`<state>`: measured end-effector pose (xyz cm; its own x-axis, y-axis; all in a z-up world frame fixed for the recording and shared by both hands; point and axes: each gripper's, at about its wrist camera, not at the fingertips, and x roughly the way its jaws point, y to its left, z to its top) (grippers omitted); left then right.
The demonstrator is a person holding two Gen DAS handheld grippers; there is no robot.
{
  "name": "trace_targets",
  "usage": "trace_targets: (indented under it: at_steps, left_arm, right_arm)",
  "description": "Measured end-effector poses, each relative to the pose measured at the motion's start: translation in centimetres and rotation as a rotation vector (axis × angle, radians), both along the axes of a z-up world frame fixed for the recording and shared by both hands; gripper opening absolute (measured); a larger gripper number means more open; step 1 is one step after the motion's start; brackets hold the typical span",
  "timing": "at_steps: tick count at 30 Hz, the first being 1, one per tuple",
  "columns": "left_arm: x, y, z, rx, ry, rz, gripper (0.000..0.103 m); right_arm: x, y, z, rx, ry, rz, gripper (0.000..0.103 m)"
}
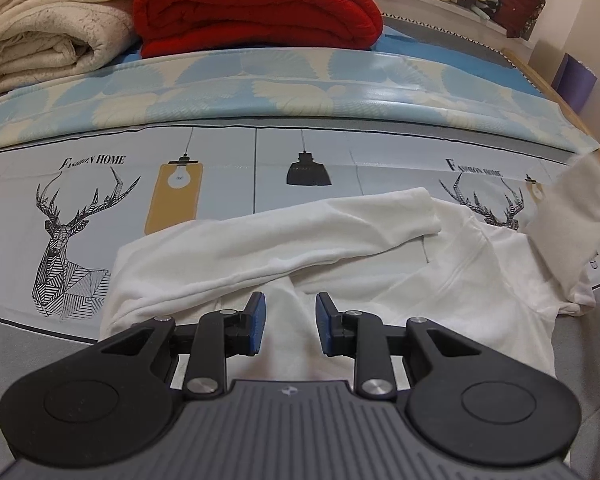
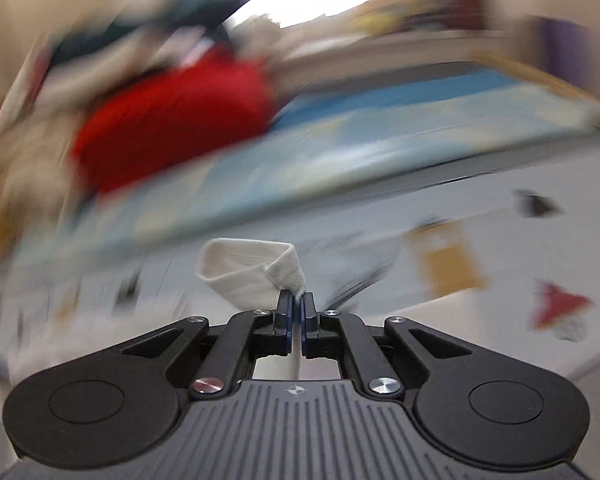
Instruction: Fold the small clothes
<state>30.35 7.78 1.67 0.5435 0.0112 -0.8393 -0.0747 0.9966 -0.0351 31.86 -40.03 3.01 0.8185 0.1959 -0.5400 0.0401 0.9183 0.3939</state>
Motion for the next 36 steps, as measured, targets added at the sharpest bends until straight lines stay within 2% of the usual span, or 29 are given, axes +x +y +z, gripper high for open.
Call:
trace_targets:
  at_steps: [3, 6, 8, 10, 12, 13, 17, 20, 24, 27, 32, 36]
  left_arm:
    - [-0.2, -0.7, 0.2, 0.008, -0.005, -0.020, 0.030]
    - [-0.3, -1.1, 0.1, 0.015, -0.003, -0.039, 0.031]
    - [-0.4, -1.2, 0.0, 0.023, 0.000, -0.044, 0.031]
    - [-0.3, -1.0, -0.2, 0.031, 0.008, -0.040, 0.031]
    - [-0.3, -0.8, -0.4, 0.035, 0.015, -0.033, 0.032]
    - [-0.2, -0.7, -0.4, 0.037, 0.016, -0.031, 0.032]
    - [0.2, 0.0, -0.4, 0.024, 0.017, -0.004, 0.032]
    - [0.7, 0.8, -0.2, 0.007, 0.009, 0.025, 0.032]
    - [1.6, 2.1, 0.5, -0.028, -0.017, 0.049, 0.032]
    - [2.5, 3.5, 1.7, -0.060, -0.056, 0.074, 0.032]
    - [3.5, 6.5, 2.4, -0.129, -0.087, 0.133, 0.029]
    - [3.9, 7.1, 1.6, -0.119, -0.068, 0.117, 0.029]
  right_arm:
    - [-2.2, -8.4, 0.0, 0.061, -0.026, -0.282, 0.003]
    - [-5.3, -16.4, -1.9, 0.086, -0.007, -0.555, 0.003]
    - [-7.5, -21.1, -4.5, 0.100, 0.051, -0.713, 0.004]
    - [-9.6, -24.7, -7.5, 0.111, 0.147, -0.841, 0.008]
    - [-10.9, -26.4, -9.8, 0.115, 0.249, -0.905, 0.013]
    - [-11.3, -26.6, -10.5, 0.120, 0.269, -0.913, 0.016]
    - [-11.4, -25.8, -8.8, 0.045, 0.212, -0.895, 0.018]
    - [-10.8, -24.3, -6.6, 0.019, 0.144, -0.872, 0.026]
    - [-9.0, -21.2, -2.6, 0.063, 0.055, -0.789, 0.028]
    - [-7.2, -16.4, 1.0, 0.085, 0.022, -0.637, 0.029]
    - [-6.0, -5.4, 7.5, 0.063, -0.006, -0.323, 0.029]
    - [-6.3, 2.0, 9.9, 0.142, 0.023, -0.156, 0.029]
